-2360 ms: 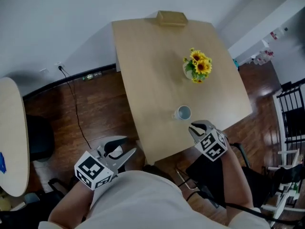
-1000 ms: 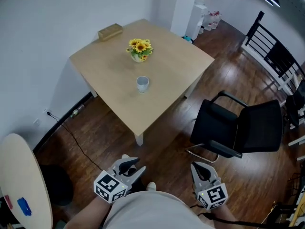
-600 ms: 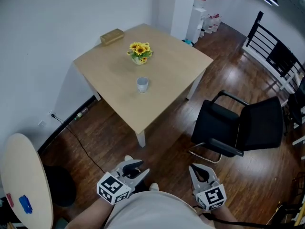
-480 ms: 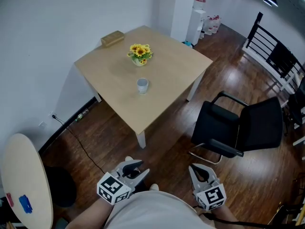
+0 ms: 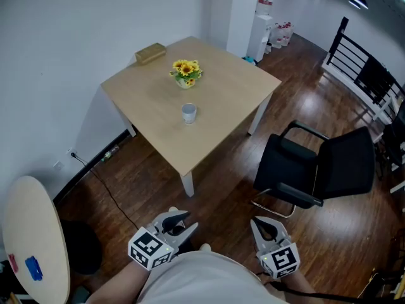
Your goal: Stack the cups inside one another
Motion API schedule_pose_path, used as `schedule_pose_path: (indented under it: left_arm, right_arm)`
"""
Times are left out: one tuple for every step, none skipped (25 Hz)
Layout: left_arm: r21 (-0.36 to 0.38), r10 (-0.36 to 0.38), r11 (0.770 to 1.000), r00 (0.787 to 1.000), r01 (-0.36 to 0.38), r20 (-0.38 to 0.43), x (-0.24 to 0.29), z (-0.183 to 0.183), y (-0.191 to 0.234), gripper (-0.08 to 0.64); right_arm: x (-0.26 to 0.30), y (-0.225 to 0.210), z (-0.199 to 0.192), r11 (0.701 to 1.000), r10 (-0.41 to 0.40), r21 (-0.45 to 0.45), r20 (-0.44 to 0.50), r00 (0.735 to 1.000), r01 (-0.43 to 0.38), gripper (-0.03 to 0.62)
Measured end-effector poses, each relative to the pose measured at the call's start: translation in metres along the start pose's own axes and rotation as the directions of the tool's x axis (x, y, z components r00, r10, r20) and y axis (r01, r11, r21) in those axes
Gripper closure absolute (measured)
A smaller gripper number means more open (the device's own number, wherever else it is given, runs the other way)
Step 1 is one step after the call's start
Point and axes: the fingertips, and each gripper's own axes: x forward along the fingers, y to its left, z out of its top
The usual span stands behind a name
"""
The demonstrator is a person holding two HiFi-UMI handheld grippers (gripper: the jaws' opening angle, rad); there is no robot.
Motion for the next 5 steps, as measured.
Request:
schedule_pose_path:
  left_arm:
    - [-0.001,-0.003,1.0,1.0,0.003,0.001,0.0003,0.0,-0.0008,0.419]
    - [-0.003,-0.007,1.0,1.0,0.007,0.002,0.0006,-0.0003,-0.002,0.419]
    - [-0.005,-0.01,1.0,1.0,0.01,0.002,0.0008,-0.0008,-0.0033,0.419]
    - [-0.007,-0.012,1.0,1.0,0.012,0.002,0.001,-0.0014,-0.0047,0.419]
    - [-0.008,-0.014,1.0,1.0,0.014,0.001,0.0011,-0.0021,-0.006,0.419]
  right_arm:
    - [0.0,0.0008,-0.0002,1.0,0.003,-0.003,-0.003,1.0,-0.003,0.586]
    - [-0.0004,0.0011,-0.001,1.0,0.005,-0.003,-0.006,1.0,-0.005,0.586]
    - [-0.0011,0.0011,-0.0021,1.0,0.006,-0.002,-0.01,1.0,-0.006,0.586]
    - [-0.0019,0.001,-0.0031,1.0,0.007,-0.001,-0.013,1.0,-0.007,0.586]
    - [-0.0027,0.0008,-0.0042,1.0,0.007,0.0,-0.016,1.0,-0.007,0.586]
